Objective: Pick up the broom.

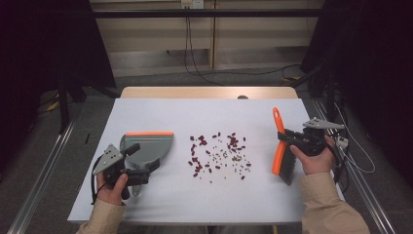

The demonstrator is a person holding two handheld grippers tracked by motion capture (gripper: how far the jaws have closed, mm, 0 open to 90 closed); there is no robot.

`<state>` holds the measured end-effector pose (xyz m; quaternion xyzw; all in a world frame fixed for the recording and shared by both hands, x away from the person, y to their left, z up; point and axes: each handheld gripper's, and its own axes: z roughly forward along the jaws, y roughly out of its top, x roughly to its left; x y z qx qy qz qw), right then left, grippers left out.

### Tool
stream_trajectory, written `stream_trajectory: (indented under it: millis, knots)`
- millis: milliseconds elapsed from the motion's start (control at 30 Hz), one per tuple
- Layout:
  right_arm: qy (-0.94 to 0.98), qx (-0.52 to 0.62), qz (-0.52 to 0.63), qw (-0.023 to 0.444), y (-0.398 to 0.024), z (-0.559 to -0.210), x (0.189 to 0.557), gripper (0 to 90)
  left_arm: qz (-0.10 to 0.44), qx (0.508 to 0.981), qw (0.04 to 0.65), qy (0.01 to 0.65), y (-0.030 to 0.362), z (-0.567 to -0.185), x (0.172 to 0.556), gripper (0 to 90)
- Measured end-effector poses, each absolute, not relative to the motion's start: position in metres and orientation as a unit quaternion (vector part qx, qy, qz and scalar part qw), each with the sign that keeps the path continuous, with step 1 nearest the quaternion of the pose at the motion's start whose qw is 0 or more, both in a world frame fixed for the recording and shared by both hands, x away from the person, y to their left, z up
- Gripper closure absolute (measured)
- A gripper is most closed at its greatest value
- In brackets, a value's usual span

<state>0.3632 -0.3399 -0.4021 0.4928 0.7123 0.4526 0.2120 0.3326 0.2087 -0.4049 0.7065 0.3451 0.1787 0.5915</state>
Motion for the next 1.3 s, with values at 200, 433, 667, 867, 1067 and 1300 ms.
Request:
stream_trajectory:
  millis: [200,433,667,867,1067,1300]
  knots:
    - [0.688,0.473,0.502,0.227,-0.349,-0.389,0.347,71.3,0.166,0.718,0.594,0.322,0.184,-0.393,0.334,4.0]
    - [0.672,0.463,0.527,0.236,-0.352,-0.383,0.341,71.4,0.155,0.731,0.596,0.293,0.155,-0.388,0.337,4.0]
    - [0.662,0.452,0.546,0.245,-0.349,-0.379,0.340,71.4,0.141,0.734,0.605,0.273,0.135,-0.386,0.340,4.0]
    - [0.662,0.440,0.557,0.242,-0.339,-0.368,0.344,71.3,0.114,0.743,0.609,0.252,0.107,-0.380,0.345,4.7]
    - [0.670,0.421,0.562,0.241,-0.317,-0.356,0.351,71.3,0.077,0.770,0.588,0.237,0.067,-0.383,0.356,10.4]
    - [0.682,0.399,0.568,0.232,-0.287,-0.350,0.362,71.2,0.028,0.790,0.569,0.226,0.015,-0.391,0.367,23.3]
